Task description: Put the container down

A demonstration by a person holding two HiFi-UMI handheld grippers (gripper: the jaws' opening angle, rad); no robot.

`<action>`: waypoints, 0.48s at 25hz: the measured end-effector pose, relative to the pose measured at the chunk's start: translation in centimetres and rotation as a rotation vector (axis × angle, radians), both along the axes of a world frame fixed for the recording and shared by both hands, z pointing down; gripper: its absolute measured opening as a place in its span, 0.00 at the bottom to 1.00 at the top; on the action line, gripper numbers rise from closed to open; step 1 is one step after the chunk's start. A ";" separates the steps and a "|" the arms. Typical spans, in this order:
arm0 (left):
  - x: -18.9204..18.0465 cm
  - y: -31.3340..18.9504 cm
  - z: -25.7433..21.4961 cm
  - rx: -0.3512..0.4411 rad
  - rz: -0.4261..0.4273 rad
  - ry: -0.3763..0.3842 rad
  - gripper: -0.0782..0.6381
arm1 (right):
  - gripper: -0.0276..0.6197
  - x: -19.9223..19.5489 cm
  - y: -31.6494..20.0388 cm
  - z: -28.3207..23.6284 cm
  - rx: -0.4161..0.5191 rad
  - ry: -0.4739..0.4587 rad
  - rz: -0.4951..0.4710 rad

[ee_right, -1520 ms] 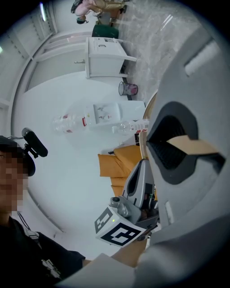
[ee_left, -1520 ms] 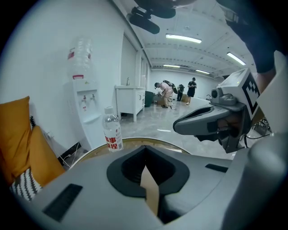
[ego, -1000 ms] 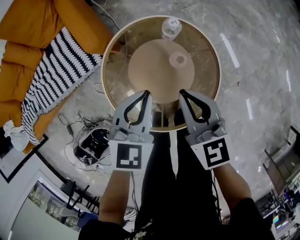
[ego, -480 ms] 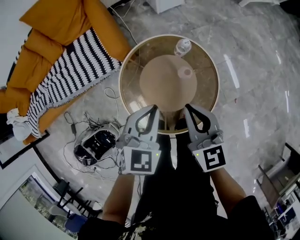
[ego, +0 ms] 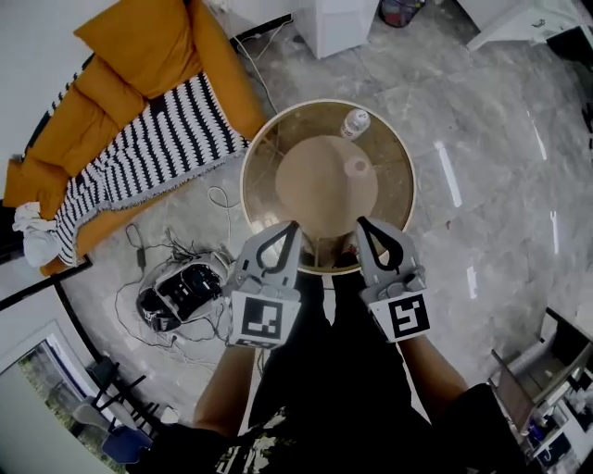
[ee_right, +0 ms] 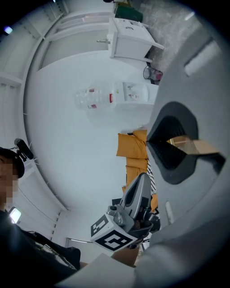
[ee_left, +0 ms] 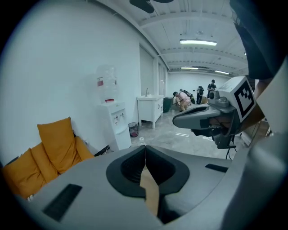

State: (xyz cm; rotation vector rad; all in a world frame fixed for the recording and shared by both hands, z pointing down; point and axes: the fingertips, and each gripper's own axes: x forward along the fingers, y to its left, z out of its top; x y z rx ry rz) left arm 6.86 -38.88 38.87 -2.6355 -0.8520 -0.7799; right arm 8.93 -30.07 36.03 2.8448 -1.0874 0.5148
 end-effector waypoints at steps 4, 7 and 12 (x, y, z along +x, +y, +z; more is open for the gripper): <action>-1.3 0.2 -1.4 -0.010 -0.031 0.004 0.13 | 0.04 -0.6 0.4 -2.3 -0.009 0.020 -0.022; -1.5 0.8 -3.8 -0.027 -0.040 0.017 0.13 | 0.04 -1.0 1.1 -4.3 -0.023 0.022 -0.039; -0.1 1.2 -8.6 -0.047 -0.035 0.085 0.13 | 0.04 -0.5 1.4 -9.0 -0.001 0.108 -0.038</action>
